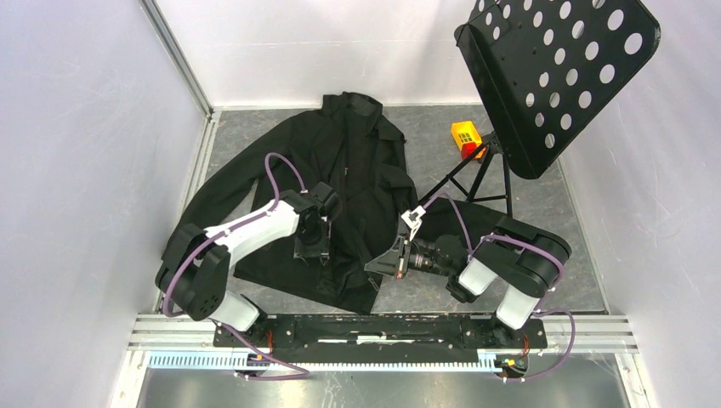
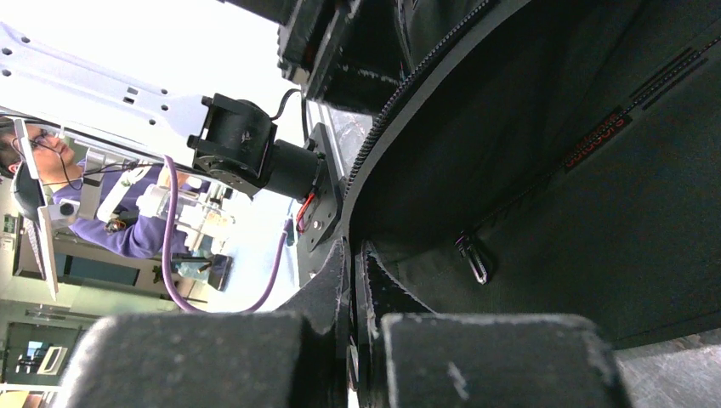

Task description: Zip up the jacket

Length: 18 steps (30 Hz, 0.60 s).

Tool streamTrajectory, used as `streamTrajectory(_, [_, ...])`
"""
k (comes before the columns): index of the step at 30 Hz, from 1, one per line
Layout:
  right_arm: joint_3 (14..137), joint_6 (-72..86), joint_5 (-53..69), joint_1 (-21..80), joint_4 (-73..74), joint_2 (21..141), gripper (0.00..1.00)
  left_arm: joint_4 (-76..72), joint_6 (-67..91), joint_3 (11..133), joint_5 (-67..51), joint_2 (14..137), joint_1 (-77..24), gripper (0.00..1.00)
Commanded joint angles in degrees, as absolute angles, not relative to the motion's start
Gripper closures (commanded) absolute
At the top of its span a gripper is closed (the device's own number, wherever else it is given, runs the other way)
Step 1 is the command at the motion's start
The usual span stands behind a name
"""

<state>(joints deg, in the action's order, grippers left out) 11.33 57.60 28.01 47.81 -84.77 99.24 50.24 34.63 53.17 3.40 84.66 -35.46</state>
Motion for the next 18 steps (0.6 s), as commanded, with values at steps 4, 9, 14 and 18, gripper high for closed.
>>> streamTrajectory(4, [10.85,57.34,27.91,47.50,-111.81,98.09,1.00,53.70,33.52,52.71,6.06,87.41,-36.64,0.53])
streamTrajectory(9, [10.82,57.56,27.93,47.47,-112.06,98.00,1.00,52.27,33.41,52.32,6.21,88.80,-36.83,0.48])
streamTrajectory(14, [10.73,57.57,27.95,47.50,-112.08,97.95,1.00,50.60,33.19,52.01,6.41,91.14,-37.00,0.48])
streamTrajectory(18, [10.85,57.66,28.10,47.46,-112.08,97.91,1.00,49.68,33.13,51.60,6.48,91.73,-37.43,0.47])
